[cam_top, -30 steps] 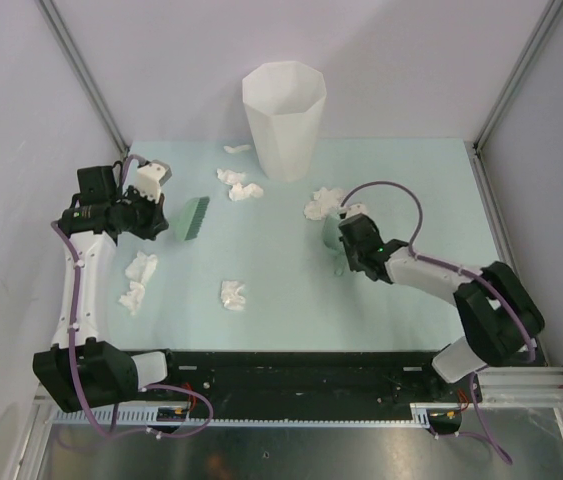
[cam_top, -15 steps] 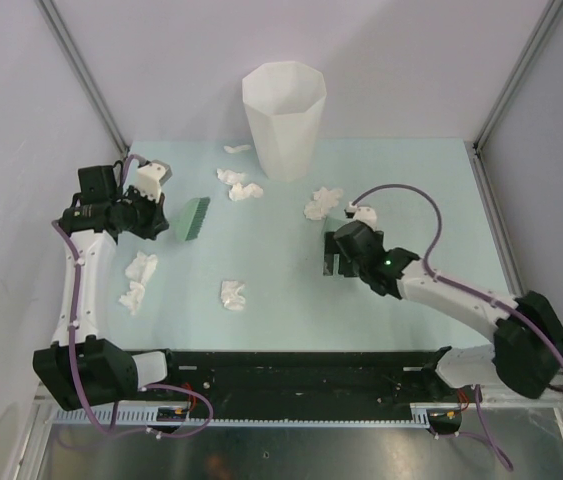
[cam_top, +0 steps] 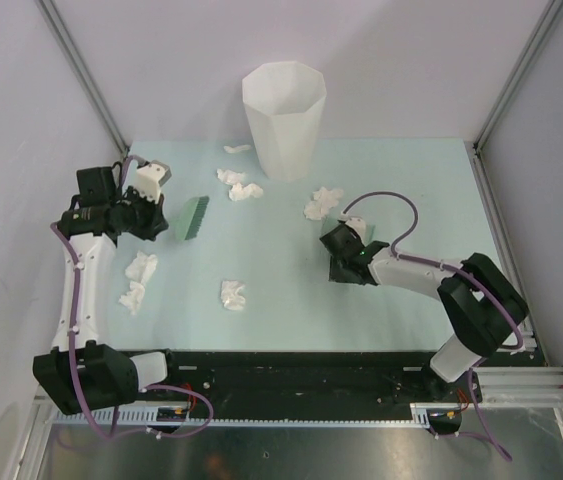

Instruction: Sweep away the paper scraps from the table

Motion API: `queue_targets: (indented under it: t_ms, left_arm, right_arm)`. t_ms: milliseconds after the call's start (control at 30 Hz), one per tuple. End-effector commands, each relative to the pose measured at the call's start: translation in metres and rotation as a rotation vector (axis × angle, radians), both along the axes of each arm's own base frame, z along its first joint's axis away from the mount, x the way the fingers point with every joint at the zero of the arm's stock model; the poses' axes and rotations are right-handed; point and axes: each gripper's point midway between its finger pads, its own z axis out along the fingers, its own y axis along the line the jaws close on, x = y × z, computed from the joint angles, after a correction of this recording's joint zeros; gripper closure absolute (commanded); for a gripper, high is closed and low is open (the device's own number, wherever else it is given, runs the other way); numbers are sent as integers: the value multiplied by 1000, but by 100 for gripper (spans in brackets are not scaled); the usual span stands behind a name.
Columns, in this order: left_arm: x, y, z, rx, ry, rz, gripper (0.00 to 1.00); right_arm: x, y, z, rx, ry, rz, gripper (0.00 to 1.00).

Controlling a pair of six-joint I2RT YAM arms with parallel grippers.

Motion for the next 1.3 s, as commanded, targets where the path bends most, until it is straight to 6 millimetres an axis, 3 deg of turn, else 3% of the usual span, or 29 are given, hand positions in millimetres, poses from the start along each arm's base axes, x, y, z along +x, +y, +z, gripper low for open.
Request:
queue_targets:
  t_ms: [0,33,67,100,200,333,367,467,633,700,800,900,1033,1133,1233,1267]
  left_arm:
    - [2,6,10,36,-59,12,100]
    - [2,10,10,52,-57,25,100]
    - [2,11,9,53,-54,34,100]
    - [2,12,10,59,-53,42,100]
    - [2,23,13,98,-54,99,100]
    - [-6,53,19,233,-64,216,100]
    - [-13,75,15,329,-40,297,100]
    - [-39,112,9,534,13,402,100]
    - [-85,132,5,706,121,421,100]
    - [-109,153,1,836,209,488,100]
    - [-128,162,-23,886,305,467,100]
    - [-129,155,-52,831,376,433,100]
    - [-116,123,-93,623,424,347,100]
    - [-100,103,-102,517,434,314,100]
    - [-76,59,-99,381,389,210,100]
    - [-68,34,-95,291,365,132,100]
  right_arm:
    - [15,3,17,9,-57,-6,77]
    - [12,-1,18,-5,-53,-3,83]
    - [12,-4,22,-19,-61,-1,95]
    - [9,-5,23,-28,-57,8,100]
    - [0,-6,31,-51,-56,66,100]
    - [-16,17,54,-51,-113,249,100]
    - [-17,20,61,-49,-132,265,100]
    - [-19,20,69,-62,-146,287,100]
    - [-14,21,81,-75,-175,313,100]
    - [-12,22,82,-75,-177,316,100]
    - [-13,26,80,-80,-176,329,100]
    - [-15,26,72,-102,-160,344,100]
    - [-19,24,68,-136,-147,357,100]
    - [-21,19,72,-147,-151,345,100]
    - [-21,18,79,-127,-164,329,100]
    - [-22,18,81,-121,-167,327,100]
